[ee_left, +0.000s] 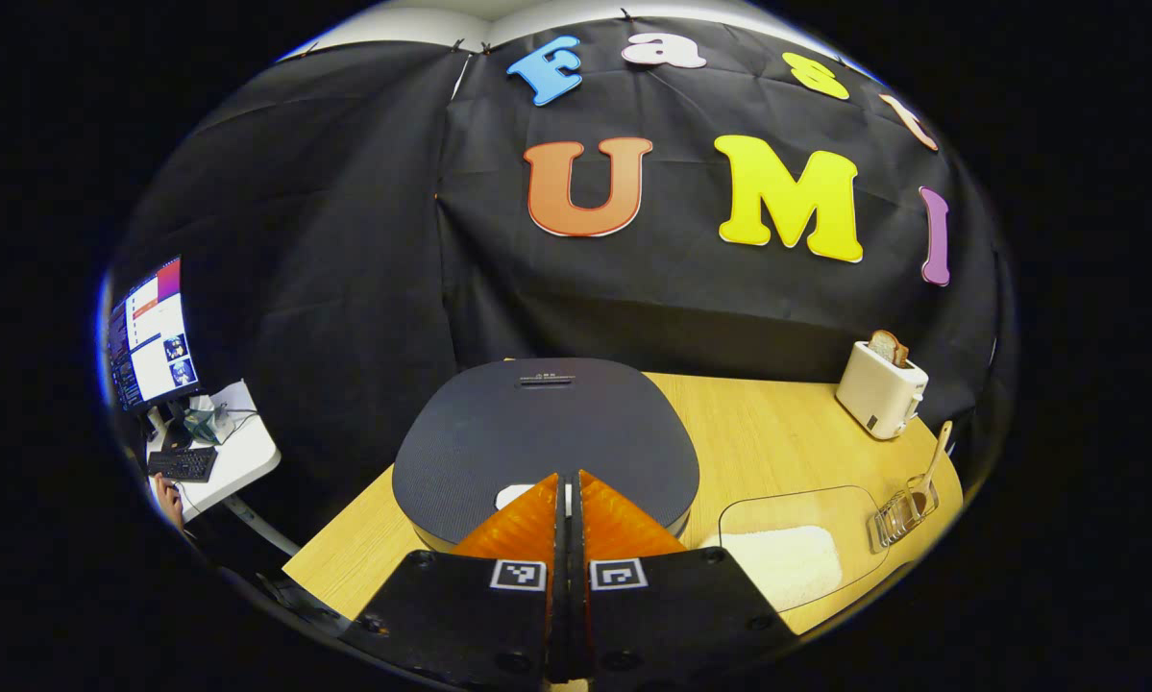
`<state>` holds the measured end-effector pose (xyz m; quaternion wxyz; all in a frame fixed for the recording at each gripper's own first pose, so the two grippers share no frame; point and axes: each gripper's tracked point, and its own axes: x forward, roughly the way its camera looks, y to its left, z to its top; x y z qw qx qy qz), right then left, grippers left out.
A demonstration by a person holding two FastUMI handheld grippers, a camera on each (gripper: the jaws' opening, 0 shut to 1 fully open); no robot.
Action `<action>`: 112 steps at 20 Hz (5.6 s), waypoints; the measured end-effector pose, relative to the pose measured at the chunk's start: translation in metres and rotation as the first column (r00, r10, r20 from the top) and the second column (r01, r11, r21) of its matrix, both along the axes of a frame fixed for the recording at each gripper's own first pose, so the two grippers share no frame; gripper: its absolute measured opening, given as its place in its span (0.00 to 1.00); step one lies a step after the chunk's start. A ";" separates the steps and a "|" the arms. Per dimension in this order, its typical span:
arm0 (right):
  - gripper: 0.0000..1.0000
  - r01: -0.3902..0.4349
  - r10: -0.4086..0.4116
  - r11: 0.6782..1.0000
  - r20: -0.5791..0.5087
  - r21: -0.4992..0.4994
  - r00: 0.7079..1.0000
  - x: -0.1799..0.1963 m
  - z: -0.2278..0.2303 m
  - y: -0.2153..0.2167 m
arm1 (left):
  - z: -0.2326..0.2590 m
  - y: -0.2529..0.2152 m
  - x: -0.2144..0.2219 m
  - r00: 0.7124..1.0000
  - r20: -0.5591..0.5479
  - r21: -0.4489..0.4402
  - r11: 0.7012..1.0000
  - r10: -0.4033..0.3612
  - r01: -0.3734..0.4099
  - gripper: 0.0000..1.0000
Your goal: Close the left gripper, press the button to open the rice cooker; take a wooden spoon from the chopstick holder with the right hand, scoop a spoonful of rice and pour it into the rice cooker, then put the wooden spoon back into the chopstick holder.
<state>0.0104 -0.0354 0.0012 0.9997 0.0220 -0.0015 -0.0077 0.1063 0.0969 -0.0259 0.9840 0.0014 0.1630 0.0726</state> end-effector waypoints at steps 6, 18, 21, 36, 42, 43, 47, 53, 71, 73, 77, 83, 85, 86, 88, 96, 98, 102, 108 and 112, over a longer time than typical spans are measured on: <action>0.94 0.001 -0.001 1.000 -0.021 0.005 1.000 0.002 -0.003 -0.003 | -0.010 0.007 0.004 1.000 -0.028 0.009 1.000 0.011 -0.010 0.03; 0.94 -0.013 0.013 1.000 -0.037 0.000 0.999 -0.002 -0.009 0.007 | -0.016 0.010 0.002 1.000 -0.014 0.012 1.000 -0.020 0.020 0.03; 0.94 0.003 -0.003 1.000 -0.031 -0.007 1.000 -0.002 -0.007 0.002 | -0.006 0.012 0.006 1.000 0.025 0.023 1.000 -0.005 0.004 0.03; 0.94 0.042 -0.041 0.999 -0.035 0.011 0.999 0.003 -0.009 -0.017 | 0.115 -0.016 -0.020 0.943 0.332 0.079 0.996 0.013 -0.042 0.83; 0.94 0.033 -0.033 0.999 -0.033 0.002 0.999 0.013 -0.013 -0.020 | 0.124 -0.041 -0.060 0.916 0.399 0.051 0.999 -0.031 0.011 0.89; 0.94 0.027 -0.027 1.000 -0.037 0.009 0.999 0.014 -0.015 -0.020 | 0.121 -0.043 -0.067 0.916 0.400 0.064 0.998 -0.037 0.012 0.89; 0.94 0.054 -0.053 0.998 -0.038 0.030 0.998 0.028 -0.018 -0.032 | 0.113 -0.056 -0.092 0.914 0.403 0.090 0.996 -0.040 0.004 0.90; 0.92 0.074 -0.057 0.992 -0.159 0.101 0.986 0.059 -0.050 -0.052 | 0.097 -0.070 -0.123 0.898 0.435 0.092 0.995 -0.063 0.026 0.90; 0.95 0.089 -0.063 0.993 -0.305 0.072 0.950 0.154 -0.098 -0.061 | 0.070 -0.065 -0.119 0.905 0.411 0.078 0.993 -0.111 0.087 0.90; 0.96 0.096 -0.073 0.994 -0.339 0.054 0.938 0.170 -0.109 -0.066 | 0.070 -0.064 -0.120 0.904 0.412 0.082 0.993 -0.114 0.088 0.90; 0.94 0.091 -0.036 0.989 -0.404 0.118 0.914 0.199 -0.119 -0.070 | 0.064 -0.058 -0.115 0.912 0.398 0.084 0.994 -0.097 0.069 0.90; 0.71 0.089 0.045 0.962 -0.473 0.258 0.880 0.218 -0.116 -0.063 | 0.066 -0.062 -0.116 0.908 0.408 0.075 0.995 -0.094 0.069 0.90; 0.58 0.102 0.048 0.958 -0.504 0.266 0.862 0.226 -0.123 -0.063 | 0.067 -0.064 -0.116 0.906 0.410 0.077 0.994 -0.103 0.078 0.90; 0.44 0.125 0.026 0.959 -0.519 0.254 0.855 0.228 -0.127 -0.067 | 0.067 -0.062 -0.117 0.905 0.412 0.078 0.994 -0.104 0.078 0.90; 0.36 0.118 0.038 0.960 -0.535 0.255 0.844 0.231 -0.133 -0.062 | 0.068 -0.061 -0.116 0.905 0.412 0.074 0.994 -0.103 0.079 0.90; 0.11 0.060 0.055 0.976 -0.498 0.211 0.866 0.223 -0.118 -0.047 | 0.064 -0.051 -0.114 0.913 0.398 0.063 0.996 -0.086 0.066 0.90; 0.11 0.037 0.033 0.989 -0.464 0.142 0.885 0.213 -0.107 -0.043 | 0.065 -0.051 -0.114 0.913 0.399 0.068 0.995 -0.090 0.069 0.90; 0.08 0.028 -0.005 0.998 -0.378 0.053 0.926 0.196 -0.078 -0.036 | 0.061 -0.052 -0.112 0.917 0.389 0.072 0.995 -0.094 0.072 0.90; 0.10 0.033 -0.031 0.999 -0.287 -0.001 0.957 0.169 -0.032 -0.025 | 0.056 -0.048 -0.107 0.928 0.362 0.049 0.996 -0.083 0.070 0.91; 0.10 -0.006 0.002 1.000 -0.234 -0.015 0.972 0.149 -0.002 0.000 | 0.050 -0.039 -0.104 0.938 0.343 0.039 0.998 -0.057 0.046 0.90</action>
